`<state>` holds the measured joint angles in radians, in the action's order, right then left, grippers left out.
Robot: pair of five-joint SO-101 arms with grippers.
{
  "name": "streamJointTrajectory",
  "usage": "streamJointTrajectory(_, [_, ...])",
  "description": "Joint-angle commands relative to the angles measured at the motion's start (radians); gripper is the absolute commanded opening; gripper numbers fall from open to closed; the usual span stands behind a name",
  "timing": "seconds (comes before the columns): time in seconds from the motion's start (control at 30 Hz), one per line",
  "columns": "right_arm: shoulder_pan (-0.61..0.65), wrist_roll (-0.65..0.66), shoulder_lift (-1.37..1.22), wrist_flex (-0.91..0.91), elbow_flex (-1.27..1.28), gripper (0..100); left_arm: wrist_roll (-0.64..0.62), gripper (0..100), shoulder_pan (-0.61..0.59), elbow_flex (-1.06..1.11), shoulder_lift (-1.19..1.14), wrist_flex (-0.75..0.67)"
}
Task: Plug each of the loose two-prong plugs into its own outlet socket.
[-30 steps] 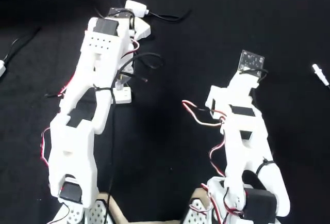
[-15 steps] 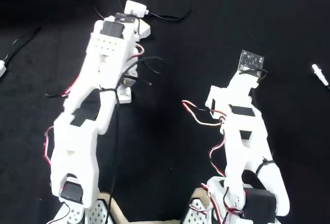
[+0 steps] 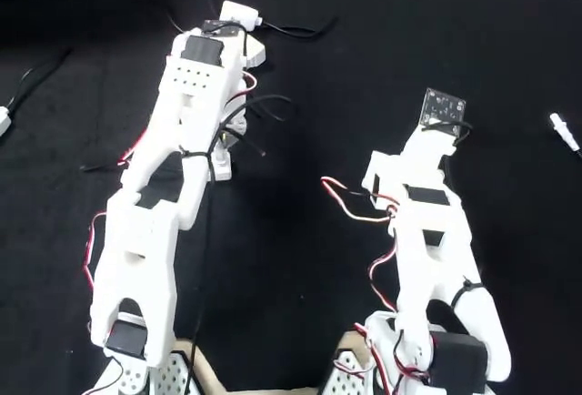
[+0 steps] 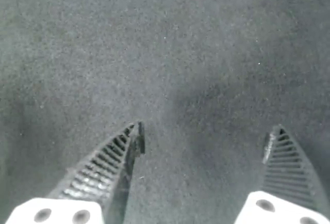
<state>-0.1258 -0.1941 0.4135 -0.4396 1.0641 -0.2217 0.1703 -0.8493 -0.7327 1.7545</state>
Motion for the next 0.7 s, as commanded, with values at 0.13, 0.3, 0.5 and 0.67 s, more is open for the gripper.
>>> streamJointTrajectory(0.13, [0.009, 0.009, 0.007, 0.014, -0.007, 37.1, 0.028, 3, -0.03, -0.038, 0.0, 0.008])
streamJointTrajectory(0.3, [0.009, 0.009, 0.007, 0.014, -0.007, 37.1, 0.032, 3, -0.035, 0.025, 0.009, 0.008])
streamJointTrajectory(0.5, [0.009, 0.009, 0.007, 0.014, -0.007, 37.1, 0.064, 3, -0.033, 0.058, 0.009, 0.008])
streamJointTrajectory(0.67, [0.009, 0.009, 0.007, 0.014, -0.007, 37.1, 0.081, 3, -0.036, 0.102, 0.009, 0.008])
